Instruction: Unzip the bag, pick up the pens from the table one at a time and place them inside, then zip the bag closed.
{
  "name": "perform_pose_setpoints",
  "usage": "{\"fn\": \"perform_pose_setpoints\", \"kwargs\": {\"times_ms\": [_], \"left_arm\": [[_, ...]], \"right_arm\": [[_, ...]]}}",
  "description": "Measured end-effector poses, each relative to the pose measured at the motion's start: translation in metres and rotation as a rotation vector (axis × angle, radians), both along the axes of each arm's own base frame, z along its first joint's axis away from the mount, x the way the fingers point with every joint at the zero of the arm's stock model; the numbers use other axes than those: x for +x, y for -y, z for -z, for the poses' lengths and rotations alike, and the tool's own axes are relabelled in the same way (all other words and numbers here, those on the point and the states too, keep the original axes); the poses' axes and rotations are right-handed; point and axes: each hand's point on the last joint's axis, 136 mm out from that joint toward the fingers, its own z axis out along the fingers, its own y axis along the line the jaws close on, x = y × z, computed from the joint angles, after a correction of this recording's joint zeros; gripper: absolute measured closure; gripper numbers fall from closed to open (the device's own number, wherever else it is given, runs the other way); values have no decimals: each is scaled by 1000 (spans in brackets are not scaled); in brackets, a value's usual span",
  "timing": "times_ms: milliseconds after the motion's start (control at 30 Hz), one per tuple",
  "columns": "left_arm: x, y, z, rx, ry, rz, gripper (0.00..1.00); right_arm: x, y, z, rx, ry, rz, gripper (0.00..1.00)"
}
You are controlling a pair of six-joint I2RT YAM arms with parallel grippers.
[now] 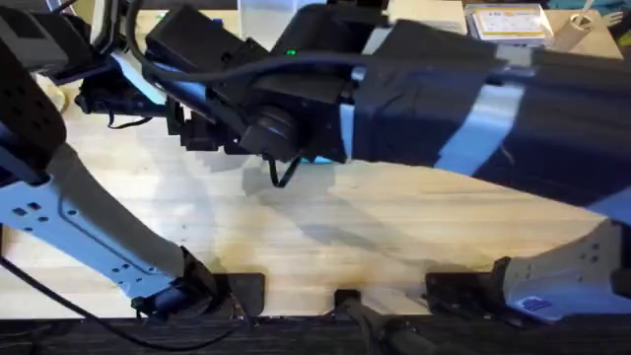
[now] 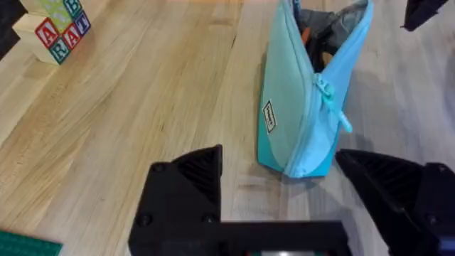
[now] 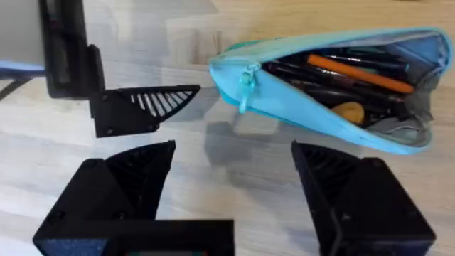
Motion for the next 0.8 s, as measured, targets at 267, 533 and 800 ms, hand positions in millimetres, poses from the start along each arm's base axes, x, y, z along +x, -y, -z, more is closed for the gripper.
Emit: {"fn": "perform_pose_setpoints", "kwargs": {"times_ms": [267,533,800], "left_arm": [[0,0,0,0,0,0,8],[0,0,0,-2,1,-1,8],[0,0,0,-2,1,-1,7]], "right_arm": [[4,0,5,-4,3,43,5],[9,0,25,-26,-19,84,6],[25,8,31,-30,-25,132,5]]}}
